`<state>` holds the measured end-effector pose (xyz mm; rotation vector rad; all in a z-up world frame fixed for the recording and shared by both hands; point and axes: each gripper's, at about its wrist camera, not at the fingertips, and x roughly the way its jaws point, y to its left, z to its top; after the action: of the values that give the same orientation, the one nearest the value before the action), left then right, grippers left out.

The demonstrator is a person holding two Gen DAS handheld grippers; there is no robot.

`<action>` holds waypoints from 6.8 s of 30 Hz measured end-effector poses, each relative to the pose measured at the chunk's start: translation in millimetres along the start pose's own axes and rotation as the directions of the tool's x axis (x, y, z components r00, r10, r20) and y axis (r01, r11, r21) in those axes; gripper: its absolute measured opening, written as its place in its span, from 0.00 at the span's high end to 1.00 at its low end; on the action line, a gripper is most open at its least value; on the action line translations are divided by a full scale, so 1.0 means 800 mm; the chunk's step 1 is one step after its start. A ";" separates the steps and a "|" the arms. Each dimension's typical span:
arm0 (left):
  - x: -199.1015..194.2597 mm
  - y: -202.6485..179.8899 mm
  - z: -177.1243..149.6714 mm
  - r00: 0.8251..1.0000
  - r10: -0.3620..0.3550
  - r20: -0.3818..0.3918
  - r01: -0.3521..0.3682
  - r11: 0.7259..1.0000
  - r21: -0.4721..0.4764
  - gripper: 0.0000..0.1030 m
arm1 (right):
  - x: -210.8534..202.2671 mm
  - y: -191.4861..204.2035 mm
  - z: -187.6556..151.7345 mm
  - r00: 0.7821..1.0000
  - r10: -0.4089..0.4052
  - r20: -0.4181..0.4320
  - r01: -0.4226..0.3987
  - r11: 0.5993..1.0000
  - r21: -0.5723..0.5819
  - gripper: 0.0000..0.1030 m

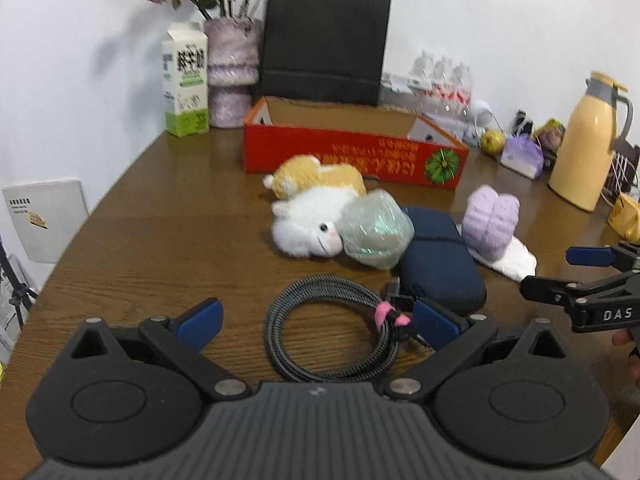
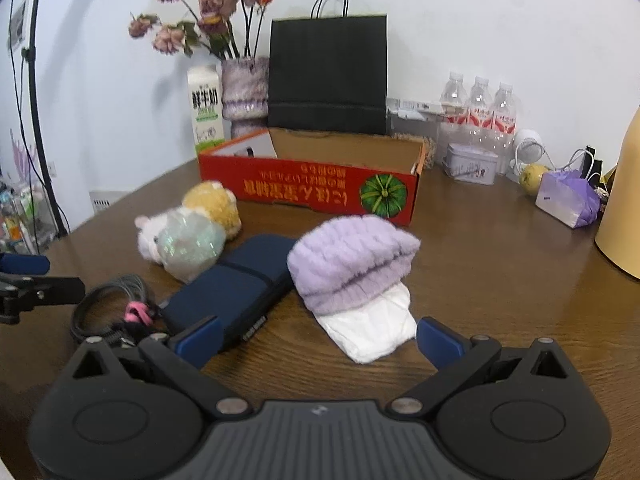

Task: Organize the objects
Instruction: 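Move the left tool to the black braided cable while the right tool approaches the lavender headband, then grasp the black braided cable with the left tool while the right tool grasps the lavender headband, then carry the cable and headband with both tools over the box, then open both tools to drop the cable and headband into the box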

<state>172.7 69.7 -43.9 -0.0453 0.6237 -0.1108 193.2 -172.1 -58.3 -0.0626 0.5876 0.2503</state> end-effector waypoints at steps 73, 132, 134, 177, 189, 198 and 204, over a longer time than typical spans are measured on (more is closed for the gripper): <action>0.017 -0.004 0.030 0.982 0.123 0.141 -0.116 0.992 -0.058 0.07 | 0.033 -0.034 0.013 0.999 -0.039 0.032 0.038 0.999 0.035 0.00; 0.009 -0.047 0.070 0.979 0.056 0.197 -0.052 0.998 -0.025 0.07 | 0.020 -0.023 0.054 0.981 0.058 0.184 -0.069 0.996 0.058 0.72; 0.010 -0.049 0.075 0.978 0.052 0.202 -0.048 0.999 -0.025 0.07 | 0.019 -0.021 0.058 0.980 0.064 0.187 -0.075 0.996 0.050 0.73; 0.147 -0.046 0.229 0.961 0.039 0.274 -0.024 0.998 -0.059 0.07 | 0.146 -0.023 0.198 0.974 0.107 0.199 -0.112 0.994 0.016 0.73; 0.193 -0.033 0.260 0.963 0.054 0.265 -0.037 0.997 -0.070 0.07 | 0.195 -0.039 0.227 0.978 0.088 0.187 -0.094 0.995 0.025 0.73; 0.228 -0.019 0.283 0.967 0.064 0.248 -0.043 0.995 -0.091 0.07 | 0.229 -0.051 0.243 0.983 0.069 0.170 -0.075 0.997 0.030 0.73; 0.259 -0.011 0.292 0.974 0.076 0.211 -0.057 0.994 -0.096 0.07 | 0.264 -0.062 0.249 0.990 0.051 0.132 -0.057 0.997 0.043 0.73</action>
<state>475.9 38.4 26.1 -0.1210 0.4130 -0.0123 482.7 -149.1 -10.8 0.0150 0.4651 0.2911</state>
